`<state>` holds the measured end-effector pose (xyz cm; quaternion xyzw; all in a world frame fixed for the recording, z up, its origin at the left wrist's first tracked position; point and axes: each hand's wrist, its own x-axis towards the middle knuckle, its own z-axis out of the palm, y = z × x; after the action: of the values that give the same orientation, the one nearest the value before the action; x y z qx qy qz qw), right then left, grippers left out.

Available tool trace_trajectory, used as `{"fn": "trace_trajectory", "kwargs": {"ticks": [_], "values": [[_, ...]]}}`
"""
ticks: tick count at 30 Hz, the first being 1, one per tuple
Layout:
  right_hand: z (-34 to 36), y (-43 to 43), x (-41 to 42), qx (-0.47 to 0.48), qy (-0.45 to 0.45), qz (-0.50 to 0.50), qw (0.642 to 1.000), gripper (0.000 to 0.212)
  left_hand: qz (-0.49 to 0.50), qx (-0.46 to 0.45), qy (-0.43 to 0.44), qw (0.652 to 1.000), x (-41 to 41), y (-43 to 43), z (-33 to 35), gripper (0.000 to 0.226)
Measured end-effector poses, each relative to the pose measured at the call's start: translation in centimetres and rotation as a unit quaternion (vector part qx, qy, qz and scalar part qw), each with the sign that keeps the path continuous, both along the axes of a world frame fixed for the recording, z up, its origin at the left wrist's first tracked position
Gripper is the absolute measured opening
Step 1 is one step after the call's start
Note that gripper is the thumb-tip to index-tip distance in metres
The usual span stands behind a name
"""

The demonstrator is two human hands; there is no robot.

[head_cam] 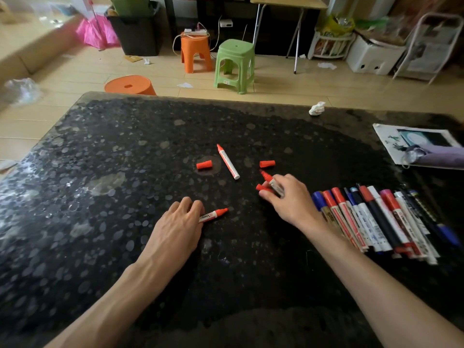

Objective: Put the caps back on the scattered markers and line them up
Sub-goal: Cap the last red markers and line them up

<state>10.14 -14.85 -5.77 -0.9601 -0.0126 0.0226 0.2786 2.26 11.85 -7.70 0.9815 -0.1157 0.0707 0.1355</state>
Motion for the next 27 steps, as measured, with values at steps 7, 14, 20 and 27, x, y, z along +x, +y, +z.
{"fn": "trace_trajectory", "kwargs": {"ticks": [7, 14, 20, 27], "values": [[0.3, 1.7, -6.3, 0.177, 0.043, 0.063, 0.981, 0.013, -0.061, -0.077, 0.004, 0.995, -0.3, -1.4, 1.2, 0.040], [1.3, 1.9, -10.8, 0.251, 0.037, 0.081, 0.964, 0.015, -0.047, -0.410, 0.176, 0.894, -1.9, -5.3, 2.6, 0.012], [1.8, 0.2, -10.3, 0.221, 0.026, 0.054, 0.973, 0.028, 0.023, -0.501, 0.215, 0.838, -2.0, -4.8, 3.0, 0.013], [3.1, -1.7, -10.4, 0.014, -0.044, 0.151, 0.987, 0.044, 0.039, -0.555, 0.235, 0.797, -1.6, -4.2, 3.2, 0.017]]}}
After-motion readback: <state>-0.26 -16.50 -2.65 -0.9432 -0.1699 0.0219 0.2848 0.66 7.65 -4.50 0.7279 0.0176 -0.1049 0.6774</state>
